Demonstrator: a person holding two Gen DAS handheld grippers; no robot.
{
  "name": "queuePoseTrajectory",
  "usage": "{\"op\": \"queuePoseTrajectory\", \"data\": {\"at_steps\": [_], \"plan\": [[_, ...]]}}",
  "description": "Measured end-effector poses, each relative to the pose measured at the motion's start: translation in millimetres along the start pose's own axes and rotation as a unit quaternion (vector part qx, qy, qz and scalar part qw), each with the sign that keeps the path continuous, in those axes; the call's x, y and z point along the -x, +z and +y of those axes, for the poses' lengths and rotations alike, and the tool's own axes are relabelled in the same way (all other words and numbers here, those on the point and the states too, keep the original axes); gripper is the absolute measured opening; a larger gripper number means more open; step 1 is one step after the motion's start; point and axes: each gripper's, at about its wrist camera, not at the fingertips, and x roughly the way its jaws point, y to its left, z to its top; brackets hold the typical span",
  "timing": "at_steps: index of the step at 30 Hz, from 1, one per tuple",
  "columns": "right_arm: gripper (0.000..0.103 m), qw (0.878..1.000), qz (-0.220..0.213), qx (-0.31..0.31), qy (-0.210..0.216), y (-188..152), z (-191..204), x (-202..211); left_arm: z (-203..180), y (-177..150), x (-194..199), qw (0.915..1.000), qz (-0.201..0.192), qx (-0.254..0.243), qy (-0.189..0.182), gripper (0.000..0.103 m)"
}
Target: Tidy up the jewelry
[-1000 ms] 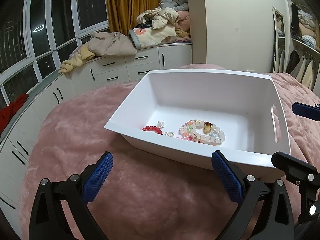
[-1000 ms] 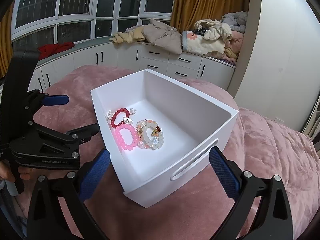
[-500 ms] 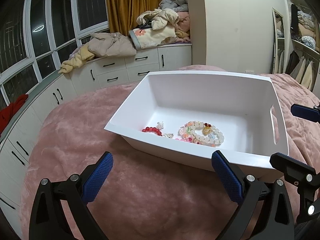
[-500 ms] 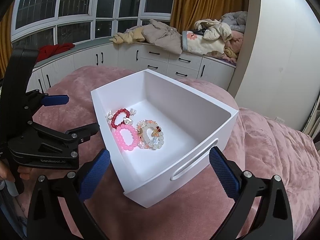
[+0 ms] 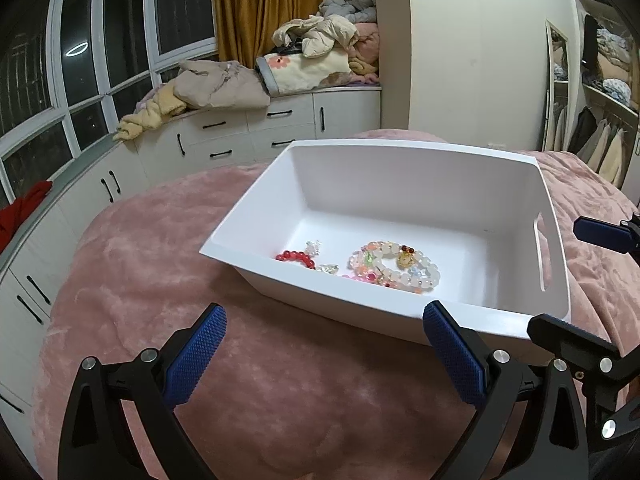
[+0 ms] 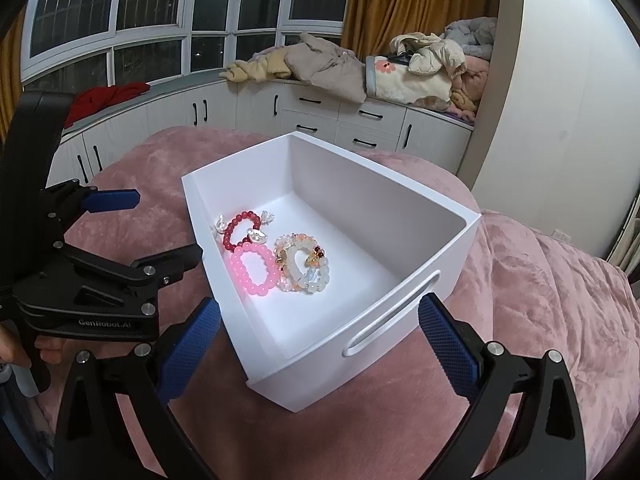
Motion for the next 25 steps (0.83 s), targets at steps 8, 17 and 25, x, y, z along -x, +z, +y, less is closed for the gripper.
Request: {"op": "queuePoseTrajectory", "data": {"at_steps": [8, 17, 25], "plan": [[0.098, 1.0, -0.004, -0.009, 0.0, 0.6, -2.3, 1.8, -4.7, -1.6, 4.3, 0.9996, -0.023, -0.011, 0.014, 0.1], [0.098, 1.0, -0.006, -0.016, -0.002, 0.0, -7.8, 2.3, -7.9, -0.3, 3.5, 0.9996, -0.024, -0.001, 0.014, 0.1], [0.098, 1.0, -0.005, -0.017, -0.002, -0.4, -9.0, 2.5, -7.5, 0.7, 0.0, 0.9996, -0.017, 0.001, 0.021, 0.1]]}}
